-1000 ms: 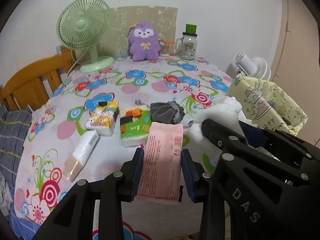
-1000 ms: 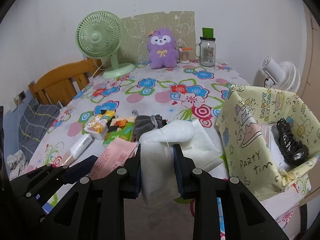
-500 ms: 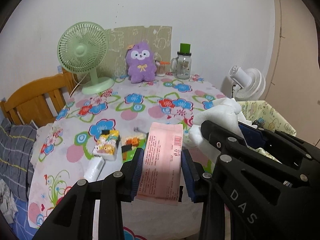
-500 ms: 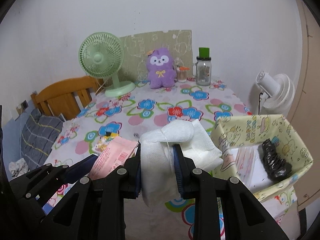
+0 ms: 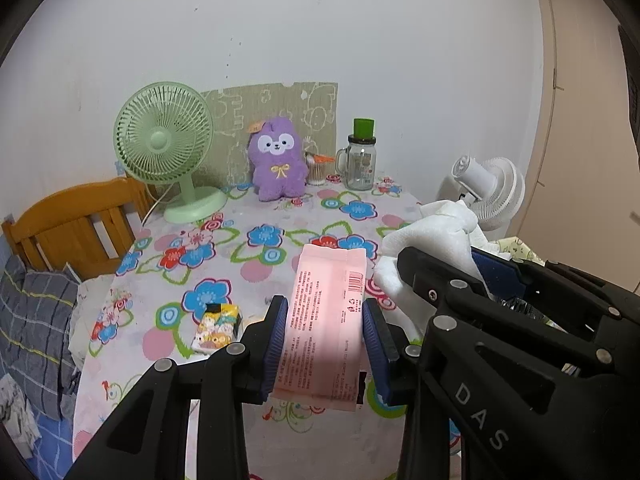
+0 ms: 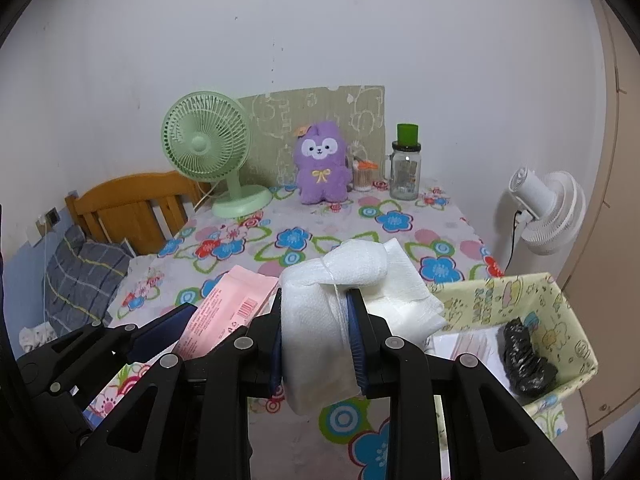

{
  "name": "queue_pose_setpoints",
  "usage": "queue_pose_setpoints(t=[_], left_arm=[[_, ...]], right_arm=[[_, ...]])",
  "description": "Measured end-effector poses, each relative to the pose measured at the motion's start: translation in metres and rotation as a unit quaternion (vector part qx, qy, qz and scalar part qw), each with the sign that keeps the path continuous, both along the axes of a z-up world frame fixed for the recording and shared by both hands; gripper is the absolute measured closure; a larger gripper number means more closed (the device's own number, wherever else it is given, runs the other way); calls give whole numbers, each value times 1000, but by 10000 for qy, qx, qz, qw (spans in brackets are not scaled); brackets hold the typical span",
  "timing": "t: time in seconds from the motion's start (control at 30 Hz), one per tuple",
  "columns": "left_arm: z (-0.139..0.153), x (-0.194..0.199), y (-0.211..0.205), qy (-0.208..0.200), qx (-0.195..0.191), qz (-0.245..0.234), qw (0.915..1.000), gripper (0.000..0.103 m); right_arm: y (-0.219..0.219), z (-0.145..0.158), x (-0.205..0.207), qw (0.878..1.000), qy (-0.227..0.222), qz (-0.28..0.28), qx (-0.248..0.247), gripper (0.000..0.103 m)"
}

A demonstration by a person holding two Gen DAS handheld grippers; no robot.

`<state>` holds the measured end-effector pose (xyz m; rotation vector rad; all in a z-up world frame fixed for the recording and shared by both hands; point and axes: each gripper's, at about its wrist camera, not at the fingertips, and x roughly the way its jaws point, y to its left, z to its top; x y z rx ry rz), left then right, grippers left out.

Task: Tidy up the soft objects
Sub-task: 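Lift the towel and pink packet and carry both toward the box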

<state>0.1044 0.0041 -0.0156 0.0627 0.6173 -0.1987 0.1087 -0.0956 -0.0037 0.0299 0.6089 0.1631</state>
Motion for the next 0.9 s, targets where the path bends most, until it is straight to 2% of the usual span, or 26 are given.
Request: queue_pose_setpoints(t=[0.37, 0.9], left_arm=[[13, 5, -19, -131, 33, 73, 9999, 65], [14, 12, -84, -119, -16, -57, 9999, 65]], right_arm=[[-19, 13, 9, 9998, -102, 114, 120, 73], [-86, 17, 14, 9999, -117, -17, 61, 73]])
